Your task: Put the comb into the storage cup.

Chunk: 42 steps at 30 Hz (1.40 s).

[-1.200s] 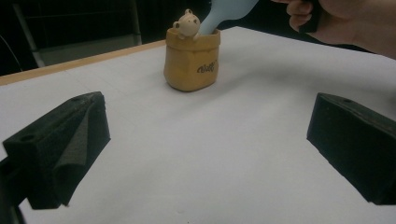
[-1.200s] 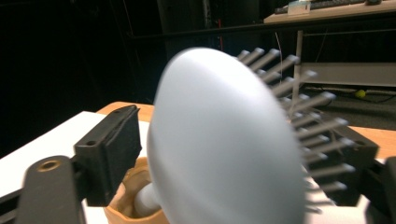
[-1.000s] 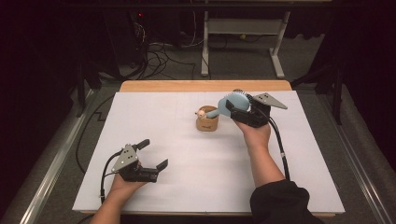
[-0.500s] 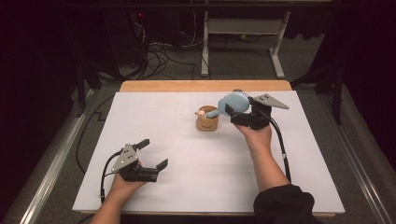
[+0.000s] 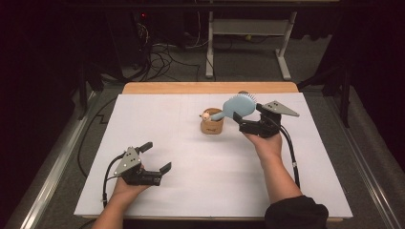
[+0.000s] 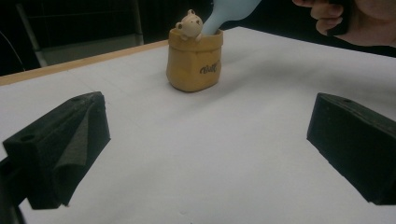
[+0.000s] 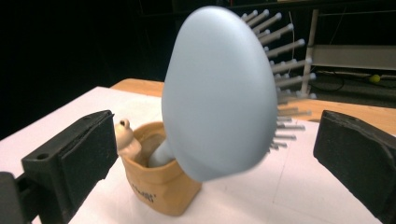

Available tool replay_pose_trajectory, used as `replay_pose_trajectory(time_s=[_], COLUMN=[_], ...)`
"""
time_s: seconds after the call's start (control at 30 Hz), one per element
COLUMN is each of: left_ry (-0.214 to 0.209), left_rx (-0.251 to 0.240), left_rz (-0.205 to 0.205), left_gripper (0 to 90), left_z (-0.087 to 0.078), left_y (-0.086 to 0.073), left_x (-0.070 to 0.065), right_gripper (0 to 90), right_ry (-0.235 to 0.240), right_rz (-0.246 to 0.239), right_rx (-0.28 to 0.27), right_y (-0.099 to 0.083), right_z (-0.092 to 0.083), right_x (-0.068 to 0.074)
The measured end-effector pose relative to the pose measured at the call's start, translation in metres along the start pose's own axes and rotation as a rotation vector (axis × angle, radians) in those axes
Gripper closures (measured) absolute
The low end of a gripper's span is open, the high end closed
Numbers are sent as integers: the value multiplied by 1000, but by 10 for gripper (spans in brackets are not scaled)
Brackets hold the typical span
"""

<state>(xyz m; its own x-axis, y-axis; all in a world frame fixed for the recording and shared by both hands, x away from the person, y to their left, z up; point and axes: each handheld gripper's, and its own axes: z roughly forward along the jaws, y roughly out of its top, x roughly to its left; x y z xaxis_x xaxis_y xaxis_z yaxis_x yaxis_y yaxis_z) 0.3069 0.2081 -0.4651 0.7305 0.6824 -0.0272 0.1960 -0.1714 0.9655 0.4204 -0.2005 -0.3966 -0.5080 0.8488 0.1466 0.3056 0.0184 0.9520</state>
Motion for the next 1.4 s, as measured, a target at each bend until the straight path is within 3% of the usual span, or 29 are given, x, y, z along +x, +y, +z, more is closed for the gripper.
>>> replay_pose_trajectory(time_s=[0.8, 1.23, 1.4], left_ry=[22, 40, 49], left_rx=[13, 32, 41], left_rz=[-20, -28, -29], left_gripper=[3, 2, 2], left_z=[-1, -8, -12], left_y=[0, 1, 0], left_x=[6, 11, 14], right_gripper=[5, 5, 5], right_ry=[6, 4, -25], right_rz=[-79, -111, -120], right_rx=[65, 26, -11], right_y=[-47, -78, -87], right_z=[-35, -92, -120], right_x=[-1, -4, -10])
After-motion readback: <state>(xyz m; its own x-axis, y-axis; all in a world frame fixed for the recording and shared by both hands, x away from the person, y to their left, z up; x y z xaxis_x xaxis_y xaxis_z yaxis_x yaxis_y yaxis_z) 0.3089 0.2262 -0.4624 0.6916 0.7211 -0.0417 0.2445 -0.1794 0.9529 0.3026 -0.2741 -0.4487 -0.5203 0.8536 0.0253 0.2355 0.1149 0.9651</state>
